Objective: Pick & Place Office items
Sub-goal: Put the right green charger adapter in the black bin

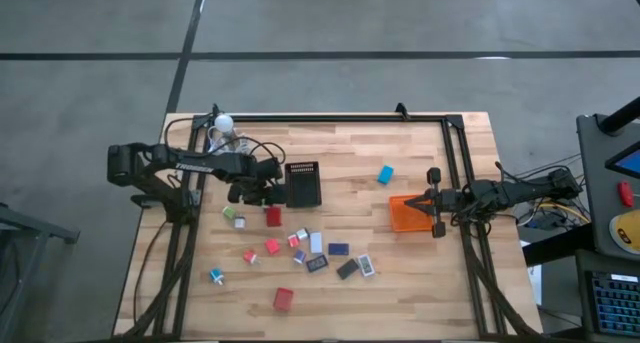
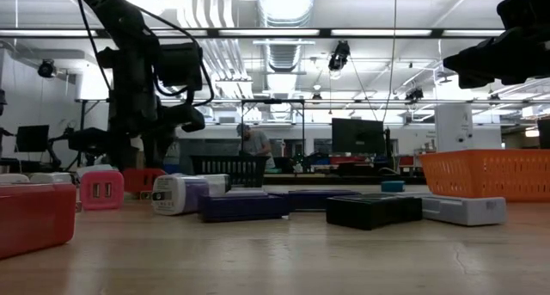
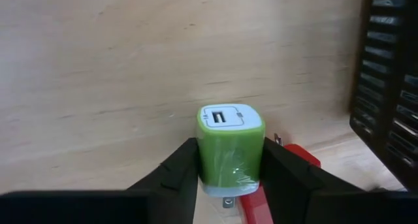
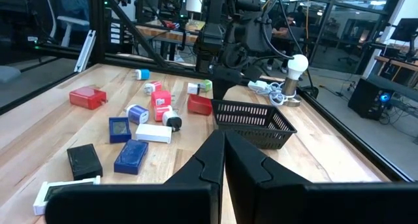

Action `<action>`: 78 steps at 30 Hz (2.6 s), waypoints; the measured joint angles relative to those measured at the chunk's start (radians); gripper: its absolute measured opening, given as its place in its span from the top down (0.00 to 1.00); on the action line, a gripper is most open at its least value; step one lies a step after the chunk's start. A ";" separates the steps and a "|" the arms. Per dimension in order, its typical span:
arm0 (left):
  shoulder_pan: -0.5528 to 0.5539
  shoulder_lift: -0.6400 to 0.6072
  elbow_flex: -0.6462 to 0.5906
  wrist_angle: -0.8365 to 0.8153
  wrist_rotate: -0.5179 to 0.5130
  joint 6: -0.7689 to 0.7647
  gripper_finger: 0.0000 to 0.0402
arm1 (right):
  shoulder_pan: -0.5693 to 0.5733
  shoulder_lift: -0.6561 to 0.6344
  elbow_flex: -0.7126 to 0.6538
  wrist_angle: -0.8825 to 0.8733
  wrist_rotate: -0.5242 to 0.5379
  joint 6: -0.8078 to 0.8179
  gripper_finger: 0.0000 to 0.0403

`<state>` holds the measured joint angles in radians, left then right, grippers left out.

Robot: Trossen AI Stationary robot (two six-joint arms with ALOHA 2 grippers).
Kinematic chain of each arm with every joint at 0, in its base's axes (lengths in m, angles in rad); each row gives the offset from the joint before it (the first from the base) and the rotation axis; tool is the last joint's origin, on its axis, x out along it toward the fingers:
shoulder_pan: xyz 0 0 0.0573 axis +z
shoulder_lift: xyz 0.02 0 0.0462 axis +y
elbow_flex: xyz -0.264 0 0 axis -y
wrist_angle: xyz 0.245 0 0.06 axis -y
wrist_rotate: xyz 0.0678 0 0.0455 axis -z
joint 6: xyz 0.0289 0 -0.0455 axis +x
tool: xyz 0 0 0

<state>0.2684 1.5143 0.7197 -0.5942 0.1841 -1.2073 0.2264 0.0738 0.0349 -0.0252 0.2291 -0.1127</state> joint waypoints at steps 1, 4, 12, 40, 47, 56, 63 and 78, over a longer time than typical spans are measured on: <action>0.000 0.000 0.000 0.000 0.000 0.003 0.65 | 0.000 0.000 0.000 0.000 0.000 0.000 0.98; 0.002 0.000 0.008 -0.001 -0.006 0.013 0.65 | 0.000 0.000 0.000 0.000 0.000 0.000 0.98; 0.010 -0.035 0.085 -0.056 -0.069 0.069 0.65 | 0.000 0.000 0.000 0.000 0.000 0.000 0.98; 0.021 0.089 0.356 0.070 -0.057 0.782 0.65 | 0.000 0.000 0.000 0.000 0.000 0.000 0.98; 0.042 0.167 0.384 0.069 -0.038 0.831 0.65 | 0.000 0.000 0.000 0.000 0.000 0.000 0.98; 0.060 0.284 0.389 0.007 0.012 0.837 0.65 | 0.000 0.001 0.000 0.000 0.000 0.000 0.98; 0.072 0.335 0.426 -0.047 0.019 0.834 0.65 | 0.000 0.001 0.000 0.000 0.000 0.000 0.98; 0.073 0.330 0.432 -0.065 0.034 0.826 0.65 | 0.000 0.002 0.000 0.000 0.000 0.000 0.98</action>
<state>0.3412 1.8446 1.1515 -0.6594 0.2184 -0.3813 0.2264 0.0757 0.0349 -0.0252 0.2291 -0.1127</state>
